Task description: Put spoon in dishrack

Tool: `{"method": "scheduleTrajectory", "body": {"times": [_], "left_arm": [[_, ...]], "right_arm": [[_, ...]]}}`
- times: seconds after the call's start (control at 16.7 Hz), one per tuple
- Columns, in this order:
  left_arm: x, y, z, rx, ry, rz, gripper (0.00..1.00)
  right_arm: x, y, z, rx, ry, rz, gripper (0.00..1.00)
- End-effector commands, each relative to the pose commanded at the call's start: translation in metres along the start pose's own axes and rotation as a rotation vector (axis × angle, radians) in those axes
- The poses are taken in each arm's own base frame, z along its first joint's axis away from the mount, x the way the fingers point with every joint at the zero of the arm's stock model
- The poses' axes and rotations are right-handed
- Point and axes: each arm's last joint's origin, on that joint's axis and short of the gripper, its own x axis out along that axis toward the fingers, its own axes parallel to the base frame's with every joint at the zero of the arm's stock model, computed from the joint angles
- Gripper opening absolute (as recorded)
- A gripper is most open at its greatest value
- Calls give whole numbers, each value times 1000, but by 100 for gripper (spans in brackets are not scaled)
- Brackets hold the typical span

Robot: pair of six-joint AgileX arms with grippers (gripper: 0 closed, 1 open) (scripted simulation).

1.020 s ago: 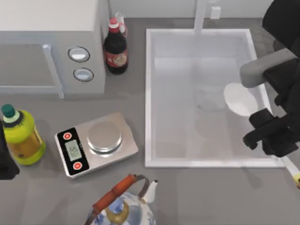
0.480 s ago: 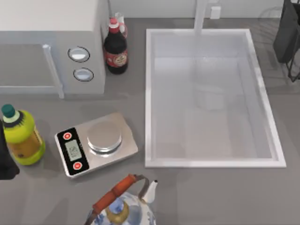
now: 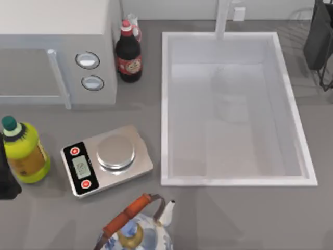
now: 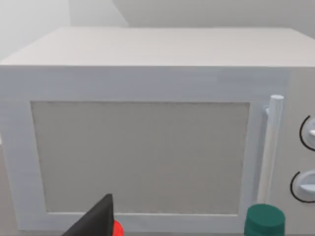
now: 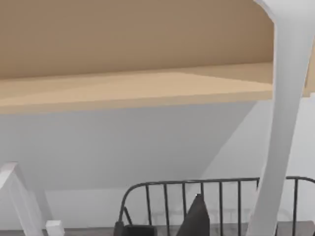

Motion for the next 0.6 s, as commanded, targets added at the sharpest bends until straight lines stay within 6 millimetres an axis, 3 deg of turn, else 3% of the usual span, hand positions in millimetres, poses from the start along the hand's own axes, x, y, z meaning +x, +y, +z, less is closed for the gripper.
{"method": "scheduleTrajectory", "body": {"times": [0.24, 0.6], "left_arm": [[0, 0, 0, 0, 0, 0, 100], [0, 0, 0, 0, 0, 0, 100]], "right_arm": [[-24, -8, 8, -76, -110, -42, 0], [-19, -10, 8, -74, -109, -40, 0]]}}
